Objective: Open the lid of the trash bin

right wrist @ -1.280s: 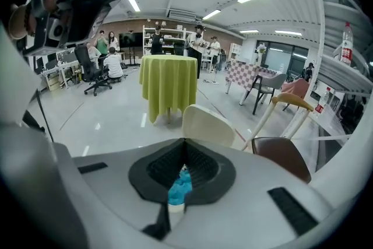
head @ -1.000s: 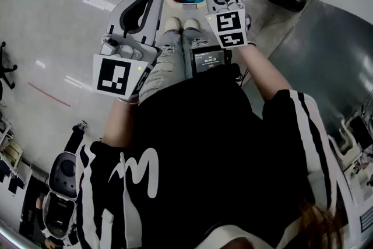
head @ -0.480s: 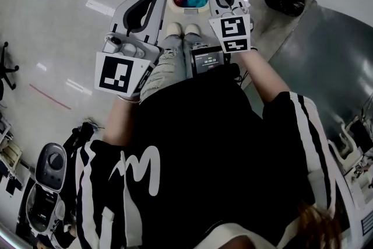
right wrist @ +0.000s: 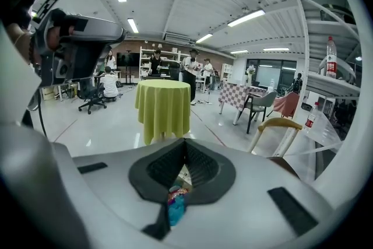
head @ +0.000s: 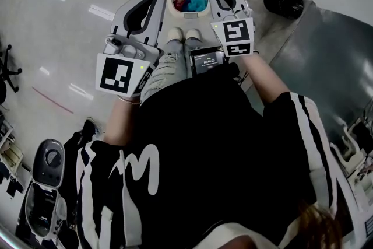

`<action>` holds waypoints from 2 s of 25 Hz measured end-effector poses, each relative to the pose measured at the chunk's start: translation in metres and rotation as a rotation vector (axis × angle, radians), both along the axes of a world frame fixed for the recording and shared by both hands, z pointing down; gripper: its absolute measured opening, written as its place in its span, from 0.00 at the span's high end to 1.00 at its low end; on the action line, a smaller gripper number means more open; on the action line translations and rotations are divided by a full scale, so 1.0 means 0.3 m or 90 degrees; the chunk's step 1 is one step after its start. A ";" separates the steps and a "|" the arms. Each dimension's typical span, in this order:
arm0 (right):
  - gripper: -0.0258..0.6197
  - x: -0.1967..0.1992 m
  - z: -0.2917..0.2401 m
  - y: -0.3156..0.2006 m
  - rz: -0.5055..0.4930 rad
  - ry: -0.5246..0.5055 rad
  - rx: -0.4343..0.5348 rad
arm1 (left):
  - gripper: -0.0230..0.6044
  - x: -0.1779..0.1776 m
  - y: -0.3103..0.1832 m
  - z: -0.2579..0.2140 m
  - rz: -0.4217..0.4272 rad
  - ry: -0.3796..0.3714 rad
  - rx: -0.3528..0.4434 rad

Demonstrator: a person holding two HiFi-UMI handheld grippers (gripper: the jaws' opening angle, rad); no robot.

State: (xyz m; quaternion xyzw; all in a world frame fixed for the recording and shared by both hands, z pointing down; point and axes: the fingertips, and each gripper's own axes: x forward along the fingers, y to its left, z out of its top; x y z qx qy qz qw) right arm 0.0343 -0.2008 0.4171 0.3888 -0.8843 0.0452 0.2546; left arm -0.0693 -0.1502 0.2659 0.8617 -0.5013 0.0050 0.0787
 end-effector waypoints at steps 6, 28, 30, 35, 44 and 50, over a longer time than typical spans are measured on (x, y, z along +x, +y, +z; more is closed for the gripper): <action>0.95 0.013 -0.067 -0.003 0.007 -0.020 0.012 | 0.95 0.012 0.009 -0.029 0.002 0.005 0.005; 0.95 -0.016 -0.340 0.022 -0.004 -0.107 0.077 | 0.95 0.024 0.006 -0.146 0.006 -0.001 0.051; 0.95 -0.020 -0.366 0.022 -0.009 -0.115 0.085 | 0.95 0.024 0.001 -0.160 0.006 0.000 0.056; 0.95 -0.024 -0.411 0.030 -0.017 -0.129 0.096 | 0.95 0.027 -0.002 -0.191 0.008 0.000 0.068; 0.95 -0.010 -0.512 0.040 -0.020 -0.165 0.127 | 0.95 0.050 0.012 -0.276 0.013 -0.001 0.101; 0.95 -0.012 -0.590 0.057 -0.021 -0.195 0.145 | 0.95 0.063 0.036 -0.328 0.025 -0.006 0.114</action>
